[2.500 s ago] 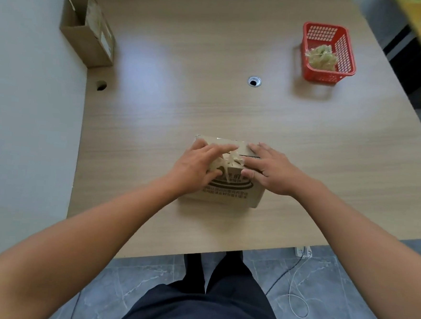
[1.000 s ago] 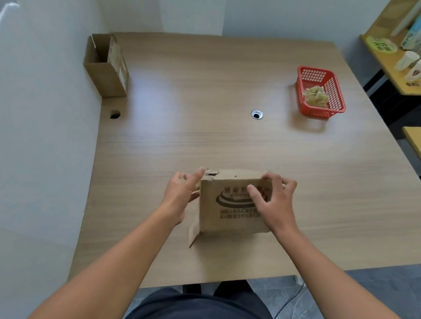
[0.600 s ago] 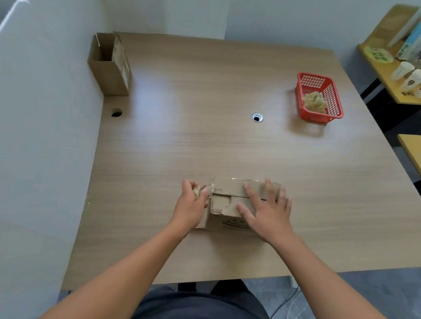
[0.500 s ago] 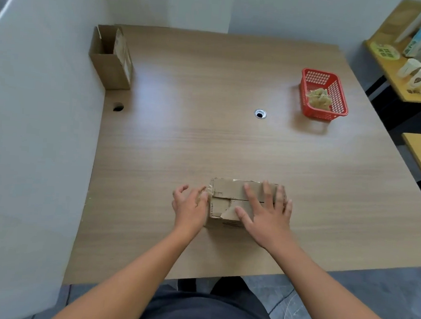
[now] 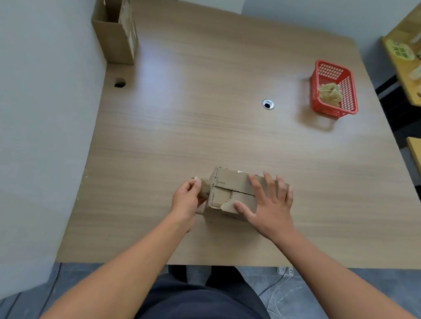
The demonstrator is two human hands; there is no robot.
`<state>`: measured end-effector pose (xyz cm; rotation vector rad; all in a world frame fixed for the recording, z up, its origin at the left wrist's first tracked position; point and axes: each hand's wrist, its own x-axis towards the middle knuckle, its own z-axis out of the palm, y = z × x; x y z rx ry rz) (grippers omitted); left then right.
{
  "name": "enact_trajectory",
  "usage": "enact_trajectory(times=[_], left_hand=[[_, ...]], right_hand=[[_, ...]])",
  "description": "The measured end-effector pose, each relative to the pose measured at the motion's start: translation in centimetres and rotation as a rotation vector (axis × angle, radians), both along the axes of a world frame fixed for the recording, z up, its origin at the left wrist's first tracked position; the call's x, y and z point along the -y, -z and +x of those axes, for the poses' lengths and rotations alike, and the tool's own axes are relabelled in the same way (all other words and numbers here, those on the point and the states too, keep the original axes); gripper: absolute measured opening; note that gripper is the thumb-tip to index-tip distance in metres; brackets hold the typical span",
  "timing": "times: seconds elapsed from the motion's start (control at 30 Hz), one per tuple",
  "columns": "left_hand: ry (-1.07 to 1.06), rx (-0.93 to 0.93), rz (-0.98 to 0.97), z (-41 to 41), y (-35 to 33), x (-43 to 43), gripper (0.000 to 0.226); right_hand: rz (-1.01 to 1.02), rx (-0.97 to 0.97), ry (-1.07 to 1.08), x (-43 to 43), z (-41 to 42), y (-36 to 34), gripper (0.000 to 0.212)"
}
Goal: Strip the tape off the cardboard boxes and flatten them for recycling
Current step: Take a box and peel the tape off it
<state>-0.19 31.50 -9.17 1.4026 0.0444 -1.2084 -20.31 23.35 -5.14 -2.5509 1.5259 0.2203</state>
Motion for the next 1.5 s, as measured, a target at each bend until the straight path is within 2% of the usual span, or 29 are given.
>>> enact_trajectory(times=[0.07, 0.1, 0.23, 0.3, 0.37, 0.43, 0.47, 0.53, 0.57, 0.63, 0.7, 0.77, 0.9, 0.97, 1.03, 1.1, 1.23, 1.3, 1.4, 1.5], left_hand=[[-0.035, -0.035, -0.005, 0.2, -0.1, 0.0, 0.018], [-0.001, 0.026, -0.009, 0.2, -0.2, 0.1, 0.022], [0.261, 0.472, -0.062, -0.1, 0.2, -0.3, 0.021], [0.307, 0.551, -0.068, -0.2, 0.7, -0.6, 0.029], [0.360, 0.506, -0.053, -0.2, 1.0, -0.7, 0.027], [0.390, 0.301, -0.046, -0.2, 1.4, -0.7, 0.017], [0.379, 0.162, -0.051, -0.1, 1.7, -0.7, 0.020], [0.259, -0.064, -0.030, 0.4, 2.3, -0.5, 0.031], [0.184, -0.090, -0.001, 0.6, 2.6, -0.3, 0.031], [0.099, -0.041, 0.066, 0.8, 2.7, 0.4, 0.020], [-0.018, -0.071, 0.145, 0.9, 2.4, 1.7, 0.004], [-0.079, -0.112, 0.161, 0.7, 2.0, 3.6, 0.011], [0.134, 0.155, 0.097, -0.6, 0.1, 9.7, 0.028], [0.113, 0.141, 0.067, -2.0, -1.5, 14.1, 0.030], [0.046, -0.021, 0.012, -3.5, -3.0, 18.5, 0.021], [0.044, -0.063, -0.042, -5.1, -4.0, 21.9, 0.013], [0.244, 0.167, -0.058, -10.1, -4.7, 27.4, 0.004], [0.338, 0.275, -0.056, -13.0, -4.9, 30.2, 0.006], [0.360, 0.287, -0.097, -16.8, -5.2, 35.0, 0.018], [0.360, 0.346, -0.125, -19.4, -5.9, 40.6, 0.014]], right_hand=[[0.024, -0.013, -0.023, 0.2, -0.1, -0.1, 0.098], [0.035, -0.020, -0.046, 0.4, -0.3, -0.3, 0.102], [0.015, -0.080, -0.155, 1.1, -1.4, -0.6, 0.114], [0.015, -0.070, -0.156, 1.2, -1.5, -0.7, 0.114], [0.025, -0.022, -0.139, 1.6, -1.3, -0.9, 0.114], [0.022, 0.018, -0.137, 1.8, -1.4, -1.2, 0.114], [0.014, 0.037, -0.137, 1.9, -1.5, -1.3, 0.113], [-0.005, 0.088, -0.132, 1.9, -1.5, -1.5, 0.111], [-0.014, 0.117, -0.129, 1.8, -1.5, -1.5, 0.110], [-0.026, 0.172, -0.109, 1.7, -1.7, -1.5, 0.108], [-0.016, 0.214, -0.050, 2.2, -2.1, -1.6, 0.107], [-0.017, 0.237, 0.002, 3.6, -3.1, -2.1, 0.108], [-0.072, 0.250, 0.086, 8.2, -6.1, -3.7, 0.107], [-0.085, 0.275, 0.173, 11.2, -8.5, -4.4, 0.106], [-0.103, 0.243, 0.256, 14.8, -11.4, -5.1, 0.105], [-0.098, 0.216, 0.319, 18.1, -14.9, -5.6, 0.104], [-0.082, 0.136, 0.363, 23.4, -21.2, -5.4, 0.104], [-0.065, 0.116, 0.392, 25.8, -23.2, -5.0, 0.104], [-0.061, 0.097, 0.422, 29.2, -25.4, -4.2, 0.106], [-0.073, 0.087, 0.447, 32.3, -27.1, -3.5, 0.108]])
